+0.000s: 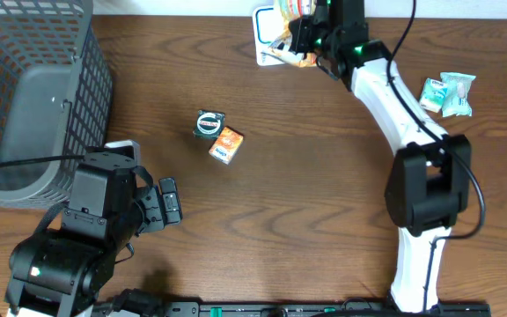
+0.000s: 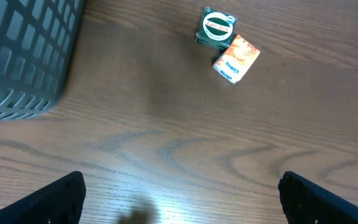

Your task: Scan the item barcode

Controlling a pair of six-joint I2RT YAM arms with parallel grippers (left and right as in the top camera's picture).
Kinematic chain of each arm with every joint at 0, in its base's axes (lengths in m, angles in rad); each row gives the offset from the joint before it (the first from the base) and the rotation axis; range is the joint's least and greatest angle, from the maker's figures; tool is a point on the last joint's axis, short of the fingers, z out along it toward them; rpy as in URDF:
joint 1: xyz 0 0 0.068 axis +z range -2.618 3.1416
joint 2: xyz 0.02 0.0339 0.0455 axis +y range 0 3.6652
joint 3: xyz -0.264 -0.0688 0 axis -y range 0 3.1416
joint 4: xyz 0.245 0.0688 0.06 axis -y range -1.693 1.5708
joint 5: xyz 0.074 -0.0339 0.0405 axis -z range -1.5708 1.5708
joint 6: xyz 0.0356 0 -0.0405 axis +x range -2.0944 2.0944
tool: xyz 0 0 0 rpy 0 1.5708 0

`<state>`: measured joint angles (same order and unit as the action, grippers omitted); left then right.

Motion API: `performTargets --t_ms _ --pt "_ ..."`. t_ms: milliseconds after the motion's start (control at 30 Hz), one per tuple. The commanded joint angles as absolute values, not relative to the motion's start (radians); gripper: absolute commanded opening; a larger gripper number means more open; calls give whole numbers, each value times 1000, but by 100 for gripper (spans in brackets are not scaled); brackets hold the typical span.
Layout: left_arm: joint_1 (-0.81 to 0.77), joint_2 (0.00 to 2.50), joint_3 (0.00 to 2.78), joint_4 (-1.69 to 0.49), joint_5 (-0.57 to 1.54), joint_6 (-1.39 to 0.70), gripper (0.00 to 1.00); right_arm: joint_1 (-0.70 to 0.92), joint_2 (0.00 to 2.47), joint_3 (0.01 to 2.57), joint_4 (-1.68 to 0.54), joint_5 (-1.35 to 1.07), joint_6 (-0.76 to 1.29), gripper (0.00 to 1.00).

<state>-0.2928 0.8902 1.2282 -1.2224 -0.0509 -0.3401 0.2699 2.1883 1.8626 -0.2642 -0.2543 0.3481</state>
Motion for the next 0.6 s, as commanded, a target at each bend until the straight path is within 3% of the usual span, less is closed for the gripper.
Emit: performTargets --t_ms 0,200,433,567 --pt "-291 888 1227 -1222 -52 -338 98 289 2262 1869 -277 -290 388 1" --pt "-291 888 1227 -1222 -52 -338 97 285 2255 1870 -378 -278 268 1" --pt "-291 888 1227 -1222 -52 -338 98 210 2106 1870 -588 144 258 1" --pt "-291 888 1227 -1222 -52 -338 98 122 2049 1870 -686 258 84 1"
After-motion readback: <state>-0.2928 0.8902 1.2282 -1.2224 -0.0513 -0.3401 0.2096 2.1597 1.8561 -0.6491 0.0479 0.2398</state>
